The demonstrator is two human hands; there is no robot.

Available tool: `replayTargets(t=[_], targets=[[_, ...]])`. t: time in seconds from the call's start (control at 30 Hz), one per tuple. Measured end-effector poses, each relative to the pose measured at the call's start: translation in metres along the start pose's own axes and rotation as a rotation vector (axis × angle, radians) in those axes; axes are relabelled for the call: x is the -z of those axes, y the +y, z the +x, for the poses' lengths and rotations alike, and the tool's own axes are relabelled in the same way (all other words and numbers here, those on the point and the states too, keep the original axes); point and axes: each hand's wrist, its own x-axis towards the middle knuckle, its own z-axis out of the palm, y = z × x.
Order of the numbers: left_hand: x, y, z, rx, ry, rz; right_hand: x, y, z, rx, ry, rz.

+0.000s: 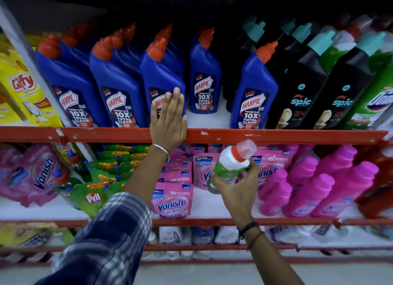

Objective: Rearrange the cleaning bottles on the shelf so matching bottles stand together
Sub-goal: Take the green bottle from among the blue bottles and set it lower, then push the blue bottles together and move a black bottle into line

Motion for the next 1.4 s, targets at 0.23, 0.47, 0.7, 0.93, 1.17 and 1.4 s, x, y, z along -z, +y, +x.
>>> replayTargets(t=[0.23, 0.47, 0.7, 0.93, 1.17, 1.4], targets=[[-0.001, 0.0, -0.002, -0.008, -0.003, -0.029, -0.012, 0.067, -0.006, -0.165, -0.088, -0.192], [-0.002, 0.0, -0.001, -0.012, 0.003, -0.022, -0.018, 0.094, -0.013, -0.248, -0.116, -0.208], [-0.001, 0.0, -0.001, -0.008, 0.004, -0.008, -0.016, 0.101, -0.015, -0.221, -0.142, -0.33], [0.0, 0.001, -0.001, -0.005, 0.013, 0.01, -0.007, 0.089, -0.012, -0.109, -0.136, -0.382], [-0.002, 0.0, -0.002, -0.022, 0.038, 0.036, 0.009, -0.009, 0.067, 0.19, 0.273, -0.018], [-0.004, 0.0, -0.002, -0.019, 0.058, 0.029, -0.027, -0.053, 0.113, 0.179, 0.229, -0.248]])
